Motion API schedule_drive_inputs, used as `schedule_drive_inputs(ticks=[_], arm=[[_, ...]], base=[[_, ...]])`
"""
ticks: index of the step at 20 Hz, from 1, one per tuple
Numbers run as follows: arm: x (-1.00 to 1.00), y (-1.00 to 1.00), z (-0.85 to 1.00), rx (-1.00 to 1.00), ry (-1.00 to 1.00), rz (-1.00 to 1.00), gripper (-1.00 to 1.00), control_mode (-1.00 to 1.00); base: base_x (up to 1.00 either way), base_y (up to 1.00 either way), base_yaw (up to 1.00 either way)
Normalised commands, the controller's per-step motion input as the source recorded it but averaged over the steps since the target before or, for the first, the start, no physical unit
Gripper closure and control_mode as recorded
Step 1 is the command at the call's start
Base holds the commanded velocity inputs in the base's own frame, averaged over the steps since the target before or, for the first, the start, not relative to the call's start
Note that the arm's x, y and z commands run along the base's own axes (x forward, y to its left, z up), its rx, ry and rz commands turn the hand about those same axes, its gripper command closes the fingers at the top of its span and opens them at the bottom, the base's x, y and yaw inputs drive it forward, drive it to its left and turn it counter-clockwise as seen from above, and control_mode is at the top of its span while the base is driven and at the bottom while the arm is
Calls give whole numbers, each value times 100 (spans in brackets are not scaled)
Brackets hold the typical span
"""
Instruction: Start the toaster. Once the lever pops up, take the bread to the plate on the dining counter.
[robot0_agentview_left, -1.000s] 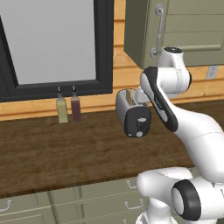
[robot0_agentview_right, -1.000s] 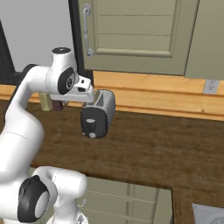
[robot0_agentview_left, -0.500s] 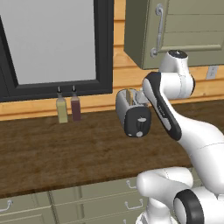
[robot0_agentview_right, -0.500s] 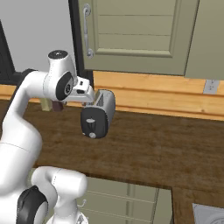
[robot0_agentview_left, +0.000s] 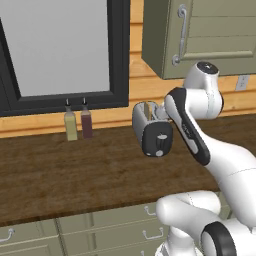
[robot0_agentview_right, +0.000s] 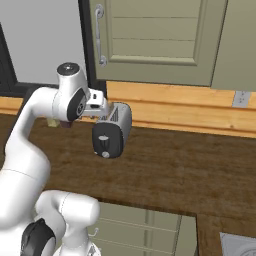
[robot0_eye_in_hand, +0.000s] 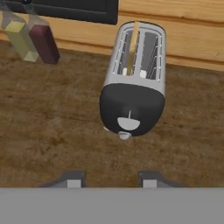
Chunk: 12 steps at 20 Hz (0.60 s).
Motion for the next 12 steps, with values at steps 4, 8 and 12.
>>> schedule_drive_inputs(ticks=[4,8,12], arm=[[19,-8,-7,0,0,11,100,-100],[7,0,-25,-4,-1,3,100,-100],[15,0,-36,-7,0,0,100,-100]], base=[[0,0,0],[0,0,0],[0,0,0]])
